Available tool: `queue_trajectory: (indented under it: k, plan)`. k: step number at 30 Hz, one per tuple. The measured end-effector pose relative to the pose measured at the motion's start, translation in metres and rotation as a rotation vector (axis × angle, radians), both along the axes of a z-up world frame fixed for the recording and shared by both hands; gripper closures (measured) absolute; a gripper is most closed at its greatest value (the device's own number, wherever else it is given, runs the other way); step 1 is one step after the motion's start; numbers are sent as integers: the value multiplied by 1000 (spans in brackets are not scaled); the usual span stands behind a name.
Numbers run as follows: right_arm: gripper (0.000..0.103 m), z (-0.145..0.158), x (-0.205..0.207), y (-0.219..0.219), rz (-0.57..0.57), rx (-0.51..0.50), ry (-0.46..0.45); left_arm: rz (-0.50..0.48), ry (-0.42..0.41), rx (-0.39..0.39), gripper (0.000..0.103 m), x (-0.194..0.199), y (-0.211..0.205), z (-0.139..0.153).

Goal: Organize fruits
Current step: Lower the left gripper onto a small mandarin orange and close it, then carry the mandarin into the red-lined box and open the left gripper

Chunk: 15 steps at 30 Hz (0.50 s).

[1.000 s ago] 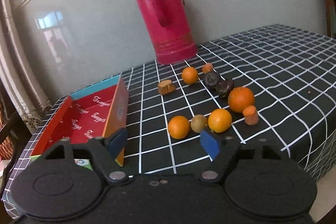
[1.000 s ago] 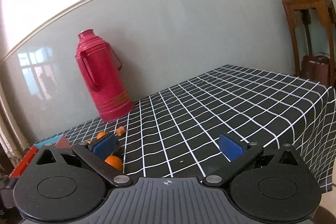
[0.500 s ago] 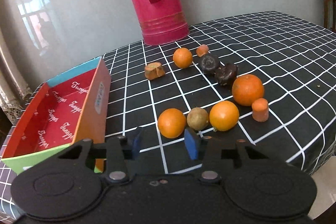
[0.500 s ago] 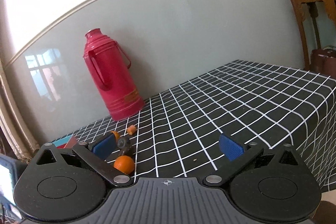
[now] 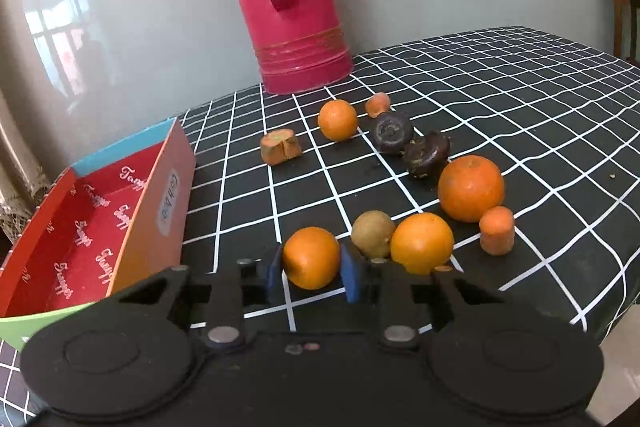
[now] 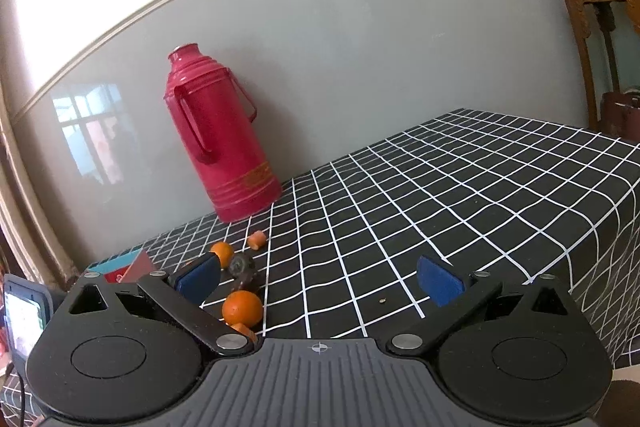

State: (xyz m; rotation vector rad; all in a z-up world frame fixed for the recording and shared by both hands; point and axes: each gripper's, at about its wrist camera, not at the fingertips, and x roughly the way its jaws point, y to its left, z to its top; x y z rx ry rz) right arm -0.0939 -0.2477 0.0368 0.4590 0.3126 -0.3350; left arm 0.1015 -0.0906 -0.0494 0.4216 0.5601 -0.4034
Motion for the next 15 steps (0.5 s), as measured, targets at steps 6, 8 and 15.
queue_trajectory:
  k: [6, 8, 15]
  plan:
    - [0, -3, 4, 2, 7, -5, 21, 43, -126, 0, 82, -12, 5, 14]
    - [0, -4, 6, 4, 13, -11, 31, 95, -168, -13, 82, -12, 13, 21]
    - [0, -8, 15, 15, 35, -37, 61, 377, -252, -35, 82, 9, 56, 45]
